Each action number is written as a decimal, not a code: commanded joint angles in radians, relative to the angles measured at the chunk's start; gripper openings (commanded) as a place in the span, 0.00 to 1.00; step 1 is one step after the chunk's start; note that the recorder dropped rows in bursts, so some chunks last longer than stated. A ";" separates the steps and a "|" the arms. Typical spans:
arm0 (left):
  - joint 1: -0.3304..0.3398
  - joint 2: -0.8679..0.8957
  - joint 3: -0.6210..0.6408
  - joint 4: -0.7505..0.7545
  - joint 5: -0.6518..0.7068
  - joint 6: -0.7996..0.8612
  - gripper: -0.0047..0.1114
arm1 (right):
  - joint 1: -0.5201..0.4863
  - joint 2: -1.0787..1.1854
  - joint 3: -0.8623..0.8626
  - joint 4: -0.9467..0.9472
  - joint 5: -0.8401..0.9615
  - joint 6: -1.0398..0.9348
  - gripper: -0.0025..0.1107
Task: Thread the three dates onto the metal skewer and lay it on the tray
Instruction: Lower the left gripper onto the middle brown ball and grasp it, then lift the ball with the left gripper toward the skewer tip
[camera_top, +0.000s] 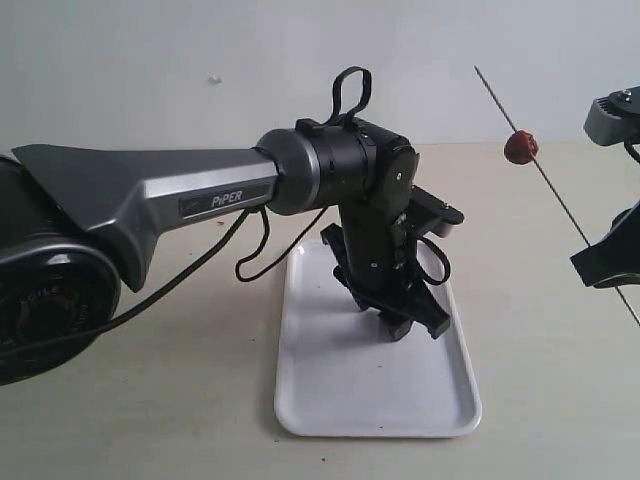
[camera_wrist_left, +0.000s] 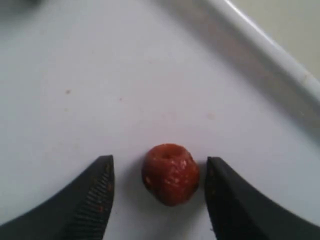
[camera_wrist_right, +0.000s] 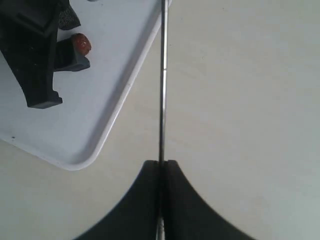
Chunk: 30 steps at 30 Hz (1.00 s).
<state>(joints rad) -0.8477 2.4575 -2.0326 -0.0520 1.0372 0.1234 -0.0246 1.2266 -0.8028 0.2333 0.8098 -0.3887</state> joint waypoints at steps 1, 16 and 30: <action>-0.003 0.003 -0.006 0.026 0.012 0.000 0.48 | -0.001 -0.005 -0.007 -0.006 -0.005 -0.003 0.02; -0.003 0.012 -0.006 0.033 -0.011 0.000 0.48 | -0.001 -0.005 -0.005 -0.008 -0.005 -0.003 0.02; -0.003 0.012 -0.006 0.042 0.004 0.004 0.31 | -0.001 -0.005 -0.005 -0.008 -0.005 -0.003 0.02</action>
<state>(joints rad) -0.8477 2.4580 -2.0326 -0.0305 1.0333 0.1234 -0.0246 1.2266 -0.8028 0.2333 0.8098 -0.3887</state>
